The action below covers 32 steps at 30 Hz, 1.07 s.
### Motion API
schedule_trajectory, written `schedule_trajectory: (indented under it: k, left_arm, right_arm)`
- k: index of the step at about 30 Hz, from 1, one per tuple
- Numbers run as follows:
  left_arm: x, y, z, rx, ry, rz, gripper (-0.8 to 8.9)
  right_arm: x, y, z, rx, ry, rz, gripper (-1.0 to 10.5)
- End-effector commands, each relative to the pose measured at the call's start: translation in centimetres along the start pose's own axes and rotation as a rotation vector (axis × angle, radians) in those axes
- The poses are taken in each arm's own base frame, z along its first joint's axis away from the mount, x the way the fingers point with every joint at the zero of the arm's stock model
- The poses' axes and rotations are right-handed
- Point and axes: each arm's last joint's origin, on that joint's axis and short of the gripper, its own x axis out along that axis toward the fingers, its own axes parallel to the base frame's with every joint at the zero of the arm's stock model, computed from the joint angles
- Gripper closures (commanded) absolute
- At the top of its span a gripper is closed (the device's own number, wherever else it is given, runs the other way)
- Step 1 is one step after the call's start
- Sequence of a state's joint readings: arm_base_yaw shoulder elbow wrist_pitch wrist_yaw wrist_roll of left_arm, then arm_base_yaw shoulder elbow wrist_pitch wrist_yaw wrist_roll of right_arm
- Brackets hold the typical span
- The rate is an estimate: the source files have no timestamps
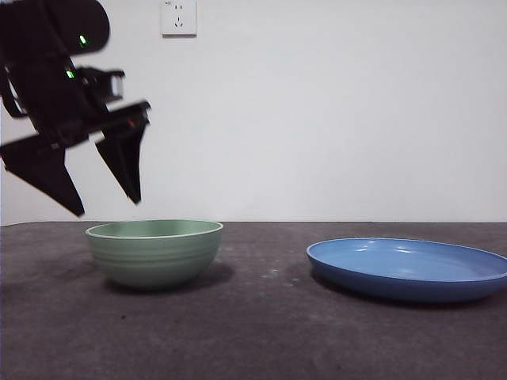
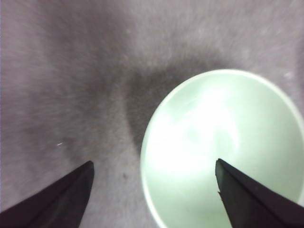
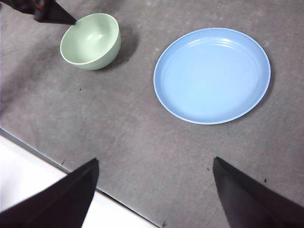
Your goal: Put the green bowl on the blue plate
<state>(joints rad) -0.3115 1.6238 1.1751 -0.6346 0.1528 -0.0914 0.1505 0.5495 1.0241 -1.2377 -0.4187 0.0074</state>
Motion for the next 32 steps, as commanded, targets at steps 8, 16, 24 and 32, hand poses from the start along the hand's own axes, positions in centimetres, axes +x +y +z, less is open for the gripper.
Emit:
schedule_trajectory:
  k: [8, 16, 24, 32]
  left_arm:
    - [3.1, -0.6, 0.3, 0.037, 0.055, 0.045, 4.15]
    - [3.2, -0.8, 0.1, 0.04, 0.077, 0.048, 5.43]
    - [3.2, -0.8, 0.0, 0.027, 0.086, 0.05, 8.01]
    - [3.1, -0.8, 0.3, 0.019, 0.056, 0.047, 8.03]
  right_arm:
    - [-0.3, 0.2, 0.4, 0.0, -0.02, 0.003, 5.6]
    - [-0.3, 0.2, 0.4, 0.0, -0.02, 0.003, 5.6]
    - [-0.3, 0.2, 0.4, 0.0, -0.02, 0.003, 5.6]
    - [-0.3, 0.2, 0.4, 0.0, -0.02, 0.003, 5.6]
